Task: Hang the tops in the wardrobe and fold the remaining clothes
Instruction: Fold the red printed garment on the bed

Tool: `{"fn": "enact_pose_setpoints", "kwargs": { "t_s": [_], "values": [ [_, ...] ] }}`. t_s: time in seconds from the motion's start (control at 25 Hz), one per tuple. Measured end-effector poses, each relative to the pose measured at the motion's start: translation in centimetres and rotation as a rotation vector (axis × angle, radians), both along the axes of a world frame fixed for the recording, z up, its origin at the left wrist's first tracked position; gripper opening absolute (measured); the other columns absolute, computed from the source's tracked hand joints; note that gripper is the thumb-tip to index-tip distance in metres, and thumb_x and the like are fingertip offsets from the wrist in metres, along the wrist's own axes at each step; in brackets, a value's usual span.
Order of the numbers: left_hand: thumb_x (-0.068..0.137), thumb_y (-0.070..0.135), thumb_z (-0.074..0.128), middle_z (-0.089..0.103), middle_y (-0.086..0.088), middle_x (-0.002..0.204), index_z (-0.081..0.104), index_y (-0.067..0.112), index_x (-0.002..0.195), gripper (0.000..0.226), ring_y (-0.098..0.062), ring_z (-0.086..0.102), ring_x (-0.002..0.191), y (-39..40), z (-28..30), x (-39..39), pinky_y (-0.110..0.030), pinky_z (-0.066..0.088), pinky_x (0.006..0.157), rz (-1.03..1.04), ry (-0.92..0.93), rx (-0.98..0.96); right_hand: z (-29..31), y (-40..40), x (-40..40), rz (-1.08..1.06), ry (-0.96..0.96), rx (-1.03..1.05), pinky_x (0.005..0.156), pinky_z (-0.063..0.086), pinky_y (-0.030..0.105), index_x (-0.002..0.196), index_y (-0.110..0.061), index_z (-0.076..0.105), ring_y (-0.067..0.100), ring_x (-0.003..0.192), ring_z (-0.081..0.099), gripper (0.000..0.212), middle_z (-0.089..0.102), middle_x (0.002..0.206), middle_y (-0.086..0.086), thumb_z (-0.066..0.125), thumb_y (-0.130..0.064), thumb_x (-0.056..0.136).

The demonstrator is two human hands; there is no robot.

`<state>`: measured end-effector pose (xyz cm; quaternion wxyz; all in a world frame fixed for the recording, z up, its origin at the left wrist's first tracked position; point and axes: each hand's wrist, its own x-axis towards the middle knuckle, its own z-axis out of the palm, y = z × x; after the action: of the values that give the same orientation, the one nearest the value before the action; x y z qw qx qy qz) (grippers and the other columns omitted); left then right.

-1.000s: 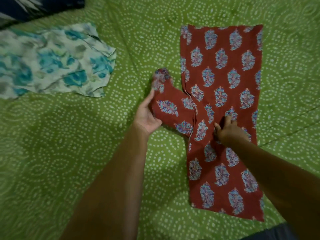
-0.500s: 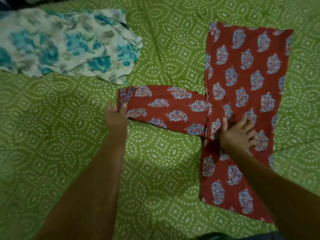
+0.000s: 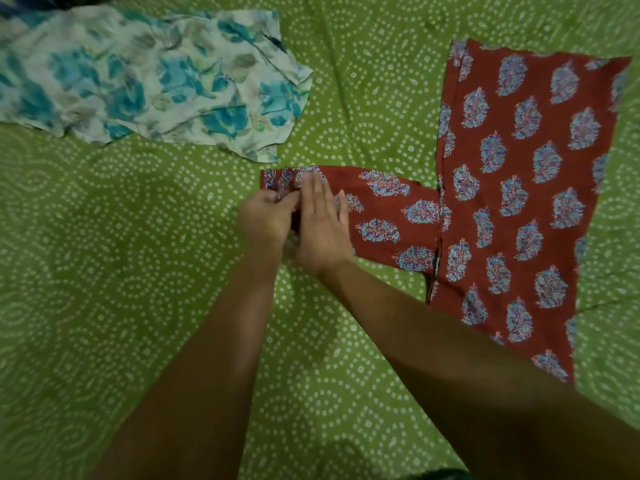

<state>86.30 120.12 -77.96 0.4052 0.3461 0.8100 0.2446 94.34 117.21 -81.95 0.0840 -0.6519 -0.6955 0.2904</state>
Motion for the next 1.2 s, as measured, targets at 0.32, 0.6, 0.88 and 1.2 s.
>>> {"fn": "enact_pose_setpoints", "kwargs": {
  "t_s": [0.32, 0.6, 0.88, 1.2],
  "values": [
    [0.090, 0.053, 0.053, 0.053, -0.021, 0.130, 0.050, -0.003, 0.126, 0.067, -0.033, 0.053, 0.118, 2.4, -1.5, -2.5, -0.037, 0.041, 0.095, 0.059, 0.236, -0.274, 7.0, 4.6, 8.3, -1.009, 1.263, -0.128, 0.092, 0.052, 0.033, 0.094, -0.021, 0.061, 0.011, 0.090, 0.066, 0.014, 0.068, 0.096, -0.005, 0.050, -0.029, 0.098],
    [0.076, 0.055, 0.068, 0.023, -0.010, 0.140, 0.041, 0.029, 0.122, 0.059, -0.037, 0.030, 0.125, 1.0, -3.5, 1.9, -0.046, 0.037, 0.096, -0.356, 0.590, -0.193, 6.5, 3.7, 7.9, -0.966, 1.276, -0.131, 0.105, 0.044, 0.042, 0.109, -0.017, 0.064, 0.016, 0.108, 0.064, 0.022, 0.069, 0.114, 0.002, 0.053, -0.031, 0.097],
    [0.064, 0.028, 0.086, 0.060, 0.003, 0.103, 0.059, 0.029, 0.085, 0.034, -0.028, 0.058, 0.108, 0.2, -5.0, -3.8, -0.033, 0.042, 0.092, -0.469, 0.167, -0.072, 7.7, 3.0, 6.3, -0.935, 1.303, -0.076, 0.105, 0.036, 0.056, 0.103, 0.005, 0.063, 0.042, 0.117, 0.051, 0.034, 0.059, 0.120, 0.025, 0.050, -0.026, 0.099],
    [0.075, -0.012, 0.066, 0.065, -0.009, 0.121, 0.064, 0.019, 0.122, 0.057, -0.023, 0.064, 0.107, -2.5, -4.0, -9.2, -0.035, 0.055, 0.086, -0.325, -0.619, -0.164, 5.9, -0.3, 2.0, -0.305, 0.453, 0.050, 0.090, 0.045, 0.035, 0.130, -0.012, 0.053, 0.020, 0.102, 0.059, 0.040, 0.065, 0.110, 0.007, 0.039, -0.036, 0.101]
  ]
}}
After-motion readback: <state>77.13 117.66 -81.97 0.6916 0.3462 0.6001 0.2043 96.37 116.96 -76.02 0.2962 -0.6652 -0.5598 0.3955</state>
